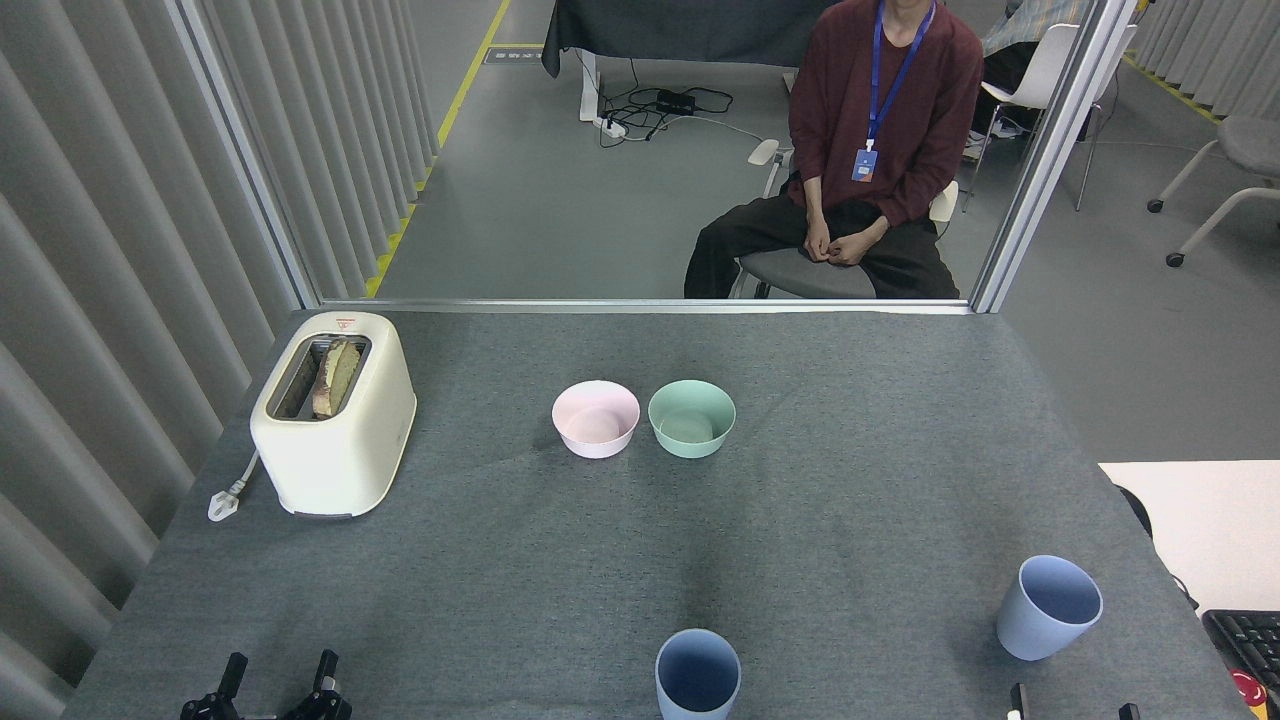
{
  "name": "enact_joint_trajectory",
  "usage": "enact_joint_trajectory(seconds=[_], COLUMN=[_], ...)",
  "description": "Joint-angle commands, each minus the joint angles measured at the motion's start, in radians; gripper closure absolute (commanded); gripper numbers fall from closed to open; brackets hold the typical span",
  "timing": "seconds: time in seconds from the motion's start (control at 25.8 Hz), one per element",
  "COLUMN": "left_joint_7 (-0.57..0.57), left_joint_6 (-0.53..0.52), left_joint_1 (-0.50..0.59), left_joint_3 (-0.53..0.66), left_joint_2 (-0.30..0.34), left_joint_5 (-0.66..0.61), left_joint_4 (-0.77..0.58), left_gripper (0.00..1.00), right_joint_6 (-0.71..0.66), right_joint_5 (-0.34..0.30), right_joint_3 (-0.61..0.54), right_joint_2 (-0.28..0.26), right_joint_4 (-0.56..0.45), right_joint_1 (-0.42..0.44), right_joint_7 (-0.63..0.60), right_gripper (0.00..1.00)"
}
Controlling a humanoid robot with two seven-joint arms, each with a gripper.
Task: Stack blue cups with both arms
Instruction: 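Reach the right gripper to the other blue cup and grasp it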
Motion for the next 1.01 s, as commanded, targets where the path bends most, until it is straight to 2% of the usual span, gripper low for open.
enact_joint_trajectory(seconds=[0.0, 0.35, 0.54, 0.66, 0.81, 0.97], left_joint_7=[-0.001, 0.001, 0.001, 0.001, 0.002, 0.002], left_joint_6=[0.002, 0.004, 0.007, 0.007, 0.008, 0.008], left_joint_1=[0.005, 0.008, 0.024, 0.036, 0.037, 0.037], left_joint_3=[0.002, -0.003, -0.003, -0.003, -0.003, -0.003], left_joint_2=[-0.005, -0.008, -0.008, -0.008, -0.008, -0.008], left_joint_5=[0.008, 0.006, 0.006, 0.006, 0.006, 0.006], left_joint_4=[-0.007, -0.02, -0.035, -0.044, -0.047, -0.047], left_gripper=[0.0, 0.0, 0.0, 0.0, 0.0, 0.0], right_joint_6=[0.001, 0.001, 0.003, 0.001, 0.001, 0.003], right_joint_5=[-0.002, 0.004, 0.002, 0.004, 0.007, 0.013], right_joint_3=[-0.005, -0.001, 0.004, 0.004, 0.007, 0.012], right_joint_2=[-0.035, -0.096, -0.087, -0.095, -0.101, -0.103], right_joint_4=[0.106, 0.241, 0.284, 0.327, 0.356, 0.434], right_joint_1=[-0.083, -0.218, -0.236, -0.293, -0.319, -0.376], right_joint_7=[0.001, -0.002, -0.002, -0.002, -0.004, -0.01], right_gripper=[0.0, 0.0, 0.0, 0.0, 0.0, 0.0])
